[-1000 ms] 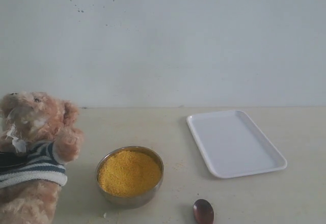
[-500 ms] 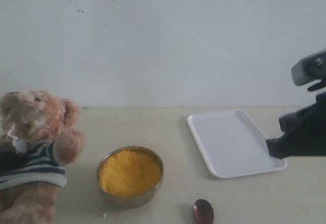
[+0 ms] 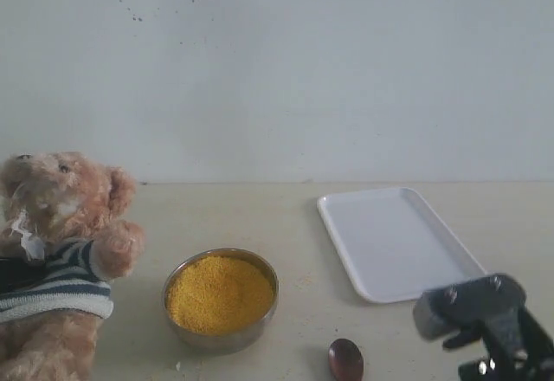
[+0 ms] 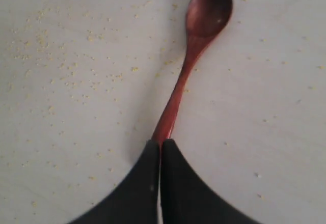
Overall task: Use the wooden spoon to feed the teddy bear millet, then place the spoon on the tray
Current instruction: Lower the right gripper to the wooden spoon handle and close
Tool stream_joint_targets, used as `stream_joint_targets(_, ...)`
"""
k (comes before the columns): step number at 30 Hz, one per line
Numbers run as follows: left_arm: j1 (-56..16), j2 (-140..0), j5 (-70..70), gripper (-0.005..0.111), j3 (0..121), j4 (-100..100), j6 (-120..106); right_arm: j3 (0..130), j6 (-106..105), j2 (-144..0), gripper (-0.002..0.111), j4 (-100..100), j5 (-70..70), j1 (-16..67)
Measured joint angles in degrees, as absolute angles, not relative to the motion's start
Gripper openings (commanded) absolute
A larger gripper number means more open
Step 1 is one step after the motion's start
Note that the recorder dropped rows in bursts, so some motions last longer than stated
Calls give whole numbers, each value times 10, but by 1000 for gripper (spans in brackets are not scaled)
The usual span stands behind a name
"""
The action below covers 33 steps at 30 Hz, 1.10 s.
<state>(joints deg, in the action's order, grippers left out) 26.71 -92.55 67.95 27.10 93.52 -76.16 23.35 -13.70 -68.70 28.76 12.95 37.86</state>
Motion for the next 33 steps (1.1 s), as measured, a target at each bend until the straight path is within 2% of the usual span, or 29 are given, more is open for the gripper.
stream_joint_targets(6, 267, -926, 680, 4, 271, 935, -770, 145, -118, -734, 0, 306, -135, 511)
stream_joint_targets(8, 267, -926, 680, 4, 271, 937, -772, 143, -105, -756, 4, 308, -184, 537)
stream_joint_targets(10, 267, -926, 680, 4, 271, 939, -775, 150, -100, -785, 16, 309, -210, 556)
stream_joint_targets(12, 267, -926, 680, 4, 271, 939, -776, 162, -104, -823, 36, 309, -228, 566)
stream_joint_targets(15, 267, -926, 680, 4, 271, 937, -777, 177, -108, -871, 53, 309, -241, 570)
stream_joint_targets(33, 267, -926, 680, 4, 271, 950, -818, 182, -150, -904, 54, 356, -316, 571)
